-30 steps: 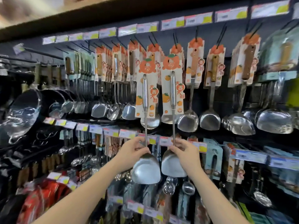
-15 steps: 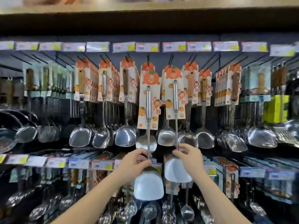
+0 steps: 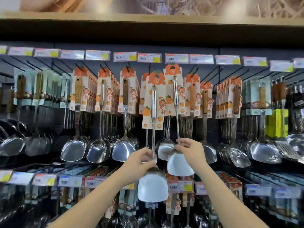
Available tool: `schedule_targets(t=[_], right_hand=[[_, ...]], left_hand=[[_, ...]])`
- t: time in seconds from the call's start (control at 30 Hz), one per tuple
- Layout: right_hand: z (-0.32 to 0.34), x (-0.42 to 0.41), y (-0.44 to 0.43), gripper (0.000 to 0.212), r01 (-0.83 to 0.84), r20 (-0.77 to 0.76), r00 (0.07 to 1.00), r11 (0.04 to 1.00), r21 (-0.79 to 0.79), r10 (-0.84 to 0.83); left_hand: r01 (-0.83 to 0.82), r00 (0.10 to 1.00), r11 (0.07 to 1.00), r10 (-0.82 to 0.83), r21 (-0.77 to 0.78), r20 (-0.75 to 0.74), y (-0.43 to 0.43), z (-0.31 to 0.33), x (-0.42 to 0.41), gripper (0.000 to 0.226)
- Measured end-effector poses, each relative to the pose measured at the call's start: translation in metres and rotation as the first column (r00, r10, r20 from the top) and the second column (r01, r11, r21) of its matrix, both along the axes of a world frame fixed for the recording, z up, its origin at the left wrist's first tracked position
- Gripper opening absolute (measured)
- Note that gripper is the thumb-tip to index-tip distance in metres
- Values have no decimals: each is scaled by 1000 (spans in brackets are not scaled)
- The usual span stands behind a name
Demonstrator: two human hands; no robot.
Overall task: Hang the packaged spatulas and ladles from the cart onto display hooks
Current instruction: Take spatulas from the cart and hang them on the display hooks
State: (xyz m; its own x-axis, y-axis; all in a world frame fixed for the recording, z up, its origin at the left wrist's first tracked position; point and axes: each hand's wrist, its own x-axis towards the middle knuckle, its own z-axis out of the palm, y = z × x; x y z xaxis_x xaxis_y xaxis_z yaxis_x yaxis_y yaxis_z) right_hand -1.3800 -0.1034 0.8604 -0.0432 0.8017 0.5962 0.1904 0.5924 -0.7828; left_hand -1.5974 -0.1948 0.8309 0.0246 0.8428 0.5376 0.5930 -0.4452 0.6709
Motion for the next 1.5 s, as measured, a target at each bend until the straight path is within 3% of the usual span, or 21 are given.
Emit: schedule_targets(t=[0.8, 1.5], right_hand=[[7, -5, 35, 21, -32, -91, 995, 999, -31, 29], [11, -9, 85, 22, 29, 0, 1000, 996, -84, -29]], left_hand=[[18, 1000, 999, -19, 44, 24, 17, 18, 6, 12], [9, 1000, 1000, -10, 26, 21, 28, 17, 15, 12]])
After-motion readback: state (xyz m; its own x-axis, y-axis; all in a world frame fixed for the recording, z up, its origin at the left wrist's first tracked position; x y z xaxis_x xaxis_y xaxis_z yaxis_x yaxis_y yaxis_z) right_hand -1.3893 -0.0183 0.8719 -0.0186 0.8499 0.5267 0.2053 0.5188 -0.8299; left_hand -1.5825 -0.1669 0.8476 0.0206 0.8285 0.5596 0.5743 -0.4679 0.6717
